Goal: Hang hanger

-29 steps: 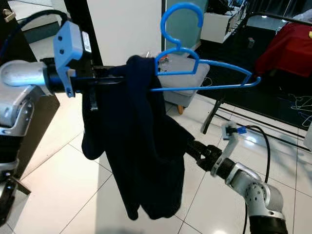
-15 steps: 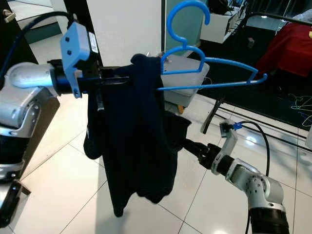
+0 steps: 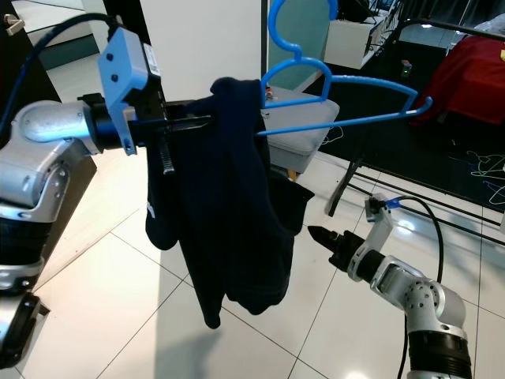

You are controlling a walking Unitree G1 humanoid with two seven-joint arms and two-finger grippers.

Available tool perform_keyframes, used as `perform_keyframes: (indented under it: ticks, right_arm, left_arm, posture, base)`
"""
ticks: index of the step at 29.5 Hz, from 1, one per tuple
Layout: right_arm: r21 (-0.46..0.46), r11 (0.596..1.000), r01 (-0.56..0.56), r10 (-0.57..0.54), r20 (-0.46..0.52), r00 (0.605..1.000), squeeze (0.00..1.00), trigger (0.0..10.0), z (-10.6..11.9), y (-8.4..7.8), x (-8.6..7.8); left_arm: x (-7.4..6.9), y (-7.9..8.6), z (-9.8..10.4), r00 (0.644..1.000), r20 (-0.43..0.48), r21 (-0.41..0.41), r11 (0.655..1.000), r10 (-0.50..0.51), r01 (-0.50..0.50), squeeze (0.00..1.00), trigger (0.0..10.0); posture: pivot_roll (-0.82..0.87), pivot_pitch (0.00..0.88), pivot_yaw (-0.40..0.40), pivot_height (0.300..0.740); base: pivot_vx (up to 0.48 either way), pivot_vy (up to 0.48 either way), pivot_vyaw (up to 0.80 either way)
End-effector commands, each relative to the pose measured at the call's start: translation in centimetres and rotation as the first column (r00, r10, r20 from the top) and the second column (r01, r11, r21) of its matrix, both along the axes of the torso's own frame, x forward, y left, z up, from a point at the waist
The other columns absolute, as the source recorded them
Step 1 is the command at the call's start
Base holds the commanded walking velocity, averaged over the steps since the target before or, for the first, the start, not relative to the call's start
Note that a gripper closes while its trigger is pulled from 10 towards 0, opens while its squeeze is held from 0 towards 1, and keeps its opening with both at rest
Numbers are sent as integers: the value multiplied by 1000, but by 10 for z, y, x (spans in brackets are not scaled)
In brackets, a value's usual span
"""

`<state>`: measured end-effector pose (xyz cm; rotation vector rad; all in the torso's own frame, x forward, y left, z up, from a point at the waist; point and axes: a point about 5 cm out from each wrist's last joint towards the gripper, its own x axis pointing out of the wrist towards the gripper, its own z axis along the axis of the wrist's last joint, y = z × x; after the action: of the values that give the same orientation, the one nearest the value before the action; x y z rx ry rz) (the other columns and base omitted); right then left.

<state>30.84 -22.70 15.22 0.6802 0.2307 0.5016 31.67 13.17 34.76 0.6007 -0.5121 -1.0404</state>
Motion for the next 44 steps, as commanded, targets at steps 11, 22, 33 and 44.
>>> perform_keyframes:
  ticks: [11, 22, 33, 44]
  right_arm:
    - [43, 999, 5, -12, 168, 986, 976, 10000, 20, -9, -10]
    - [117, 991, -63, 50, 114, 992, 1000, 10000, -15, -14, -41]
    - [209, 975, -76, 69, 40, 997, 0, 10000, -27, 6, -29]
    - [134, 976, -171, 166, 42, 985, 0, 10000, -19, 27, -10]
  left_arm:
    - [-2, 1, -2, 1000, 25, -29, 1000, 7, -6, 0, 10000]
    - [-5, -1, 6, 998, 58, -49, 999, -4, 7, 0, 10000]
    - [-9, -12, 11, 996, 73, -56, 996, -58, 62, 0, 10000]
    - [-10, -17, 12, 993, 79, -54, 995, -83, 88, 0, 10000]
  posture:
    - [-2, 92, -4, 740]
    - [-5, 95, -8, 740]
    - [-2, 94, 3, 740]
    - [4, 80, 9, 740]
  base:
    - [0, 0, 0]
    - [0, 0, 0]
    - [0, 0, 0]
    - [0, 0, 0]
